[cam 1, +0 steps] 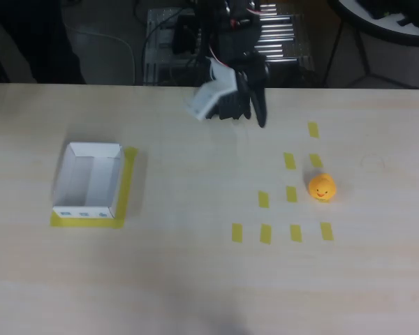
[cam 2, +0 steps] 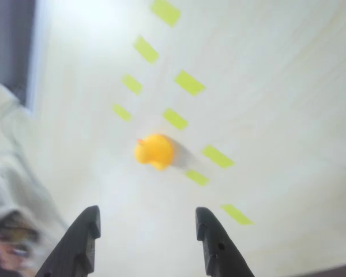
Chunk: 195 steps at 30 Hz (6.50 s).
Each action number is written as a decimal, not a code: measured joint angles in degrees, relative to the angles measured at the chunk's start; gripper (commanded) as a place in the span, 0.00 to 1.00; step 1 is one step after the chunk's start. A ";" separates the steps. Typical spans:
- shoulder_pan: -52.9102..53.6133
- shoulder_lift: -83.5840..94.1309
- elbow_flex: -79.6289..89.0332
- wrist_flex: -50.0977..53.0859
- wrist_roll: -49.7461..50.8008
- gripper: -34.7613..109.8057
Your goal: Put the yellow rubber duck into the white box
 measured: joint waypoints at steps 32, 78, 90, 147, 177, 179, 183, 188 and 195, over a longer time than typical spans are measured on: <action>-16.79 -47.72 -22.76 -1.49 3.78 0.45; -18.19 -66.53 -42.98 0.26 6.42 0.46; -19.16 -74.27 -42.98 -0.35 8.53 0.46; -22.41 -85.17 -51.06 -0.44 14.85 0.24; -15.38 -63.81 -39.73 -0.44 16.70 0.24; -13.89 -60.73 -37.79 -0.44 16.70 0.24; -10.20 -54.49 -34.45 -0.44 16.70 0.24; -4.22 -47.02 -30.32 -0.18 16.61 0.24; 2.72 -37.00 -24.52 0.00 15.82 0.24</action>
